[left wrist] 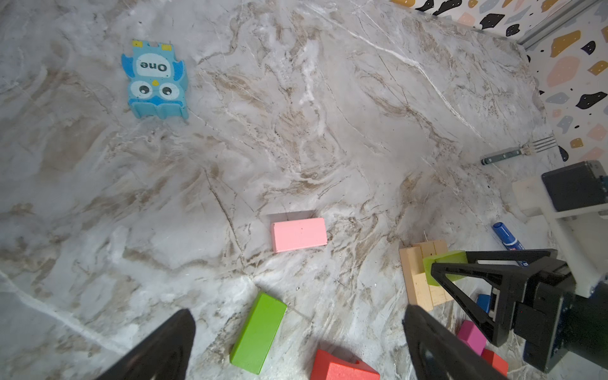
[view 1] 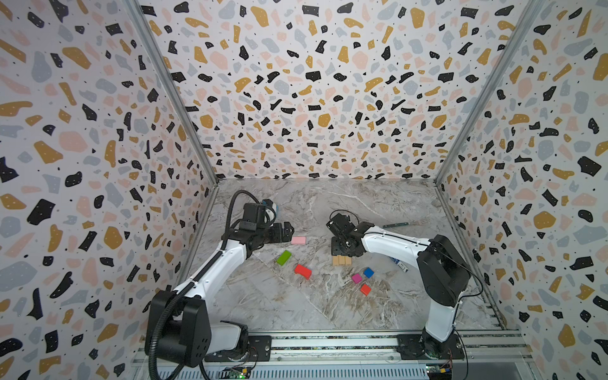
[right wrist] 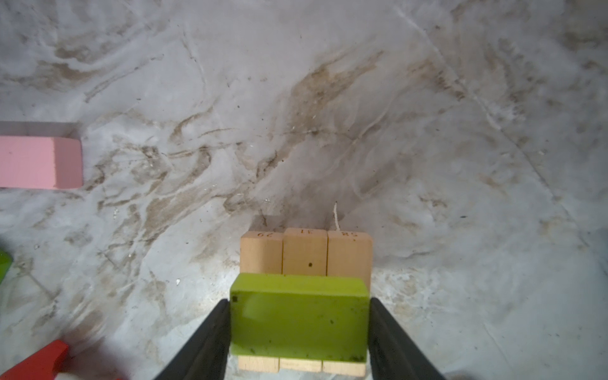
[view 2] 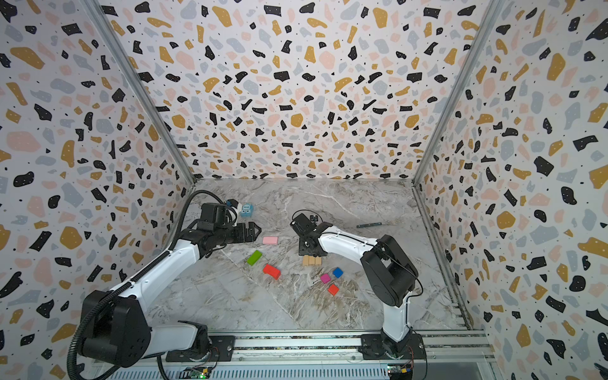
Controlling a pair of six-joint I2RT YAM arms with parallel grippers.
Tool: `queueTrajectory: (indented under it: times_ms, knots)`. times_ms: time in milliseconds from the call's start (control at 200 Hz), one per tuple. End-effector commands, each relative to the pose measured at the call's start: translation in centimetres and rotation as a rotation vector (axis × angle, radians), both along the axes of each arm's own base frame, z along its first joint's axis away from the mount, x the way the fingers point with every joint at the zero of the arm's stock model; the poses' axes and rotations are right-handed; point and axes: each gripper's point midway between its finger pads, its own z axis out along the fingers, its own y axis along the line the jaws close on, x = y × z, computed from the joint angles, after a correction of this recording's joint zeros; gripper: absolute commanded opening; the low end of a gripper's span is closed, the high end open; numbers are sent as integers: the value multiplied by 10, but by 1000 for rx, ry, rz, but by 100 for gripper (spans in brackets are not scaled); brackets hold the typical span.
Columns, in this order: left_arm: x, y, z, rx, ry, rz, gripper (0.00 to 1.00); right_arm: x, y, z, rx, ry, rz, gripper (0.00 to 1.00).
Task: Build the wood block tower
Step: 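Lower the lime green block flat onto the wood blocks' tops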
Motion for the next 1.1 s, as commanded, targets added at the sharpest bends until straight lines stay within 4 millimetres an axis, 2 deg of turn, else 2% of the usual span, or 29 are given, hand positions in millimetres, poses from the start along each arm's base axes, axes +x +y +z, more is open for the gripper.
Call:
queueTrajectory:
  times_ms: [0,1091]
  knots:
    - [1,0,3,-14,-18,0,100,1,2,3,-1,-8,-6,56]
    - [1,0,3,-14,-16,2,100,-1,-2,-10,-27,0,6,55]
